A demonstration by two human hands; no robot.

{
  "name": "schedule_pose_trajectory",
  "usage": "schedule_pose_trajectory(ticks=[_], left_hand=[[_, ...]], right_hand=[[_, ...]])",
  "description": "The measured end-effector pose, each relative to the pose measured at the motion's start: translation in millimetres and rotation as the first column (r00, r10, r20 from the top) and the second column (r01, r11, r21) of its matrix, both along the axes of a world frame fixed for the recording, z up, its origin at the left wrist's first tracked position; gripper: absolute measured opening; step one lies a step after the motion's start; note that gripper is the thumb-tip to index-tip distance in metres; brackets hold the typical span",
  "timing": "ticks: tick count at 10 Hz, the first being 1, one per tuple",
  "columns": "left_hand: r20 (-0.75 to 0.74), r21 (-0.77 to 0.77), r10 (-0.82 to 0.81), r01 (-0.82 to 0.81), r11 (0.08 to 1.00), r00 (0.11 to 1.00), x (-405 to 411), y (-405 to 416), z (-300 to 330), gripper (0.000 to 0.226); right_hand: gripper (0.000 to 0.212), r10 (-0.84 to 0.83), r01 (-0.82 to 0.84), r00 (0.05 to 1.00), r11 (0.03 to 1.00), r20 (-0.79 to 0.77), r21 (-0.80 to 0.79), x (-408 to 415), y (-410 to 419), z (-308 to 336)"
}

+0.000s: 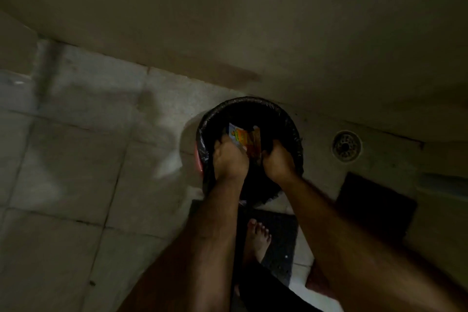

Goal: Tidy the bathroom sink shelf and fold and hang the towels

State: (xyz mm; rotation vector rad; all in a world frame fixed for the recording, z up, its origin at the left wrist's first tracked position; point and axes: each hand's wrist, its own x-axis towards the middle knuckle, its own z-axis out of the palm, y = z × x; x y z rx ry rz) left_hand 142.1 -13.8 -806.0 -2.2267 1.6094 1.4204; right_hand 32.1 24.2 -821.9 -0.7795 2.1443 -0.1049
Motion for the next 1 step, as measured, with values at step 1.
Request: schedule_pose_trajectory(ticks=[1], left_hand=[[-0.012, -0.055, -0.109, 0.109, 0.993, 0.994, 15.4, 17.0, 54.1, 0.065]], right_hand=[[0.030, 0.043, -0.044, 0.999, 0.999, -0.023, -0.019, 11.7, 8.2, 51.8]])
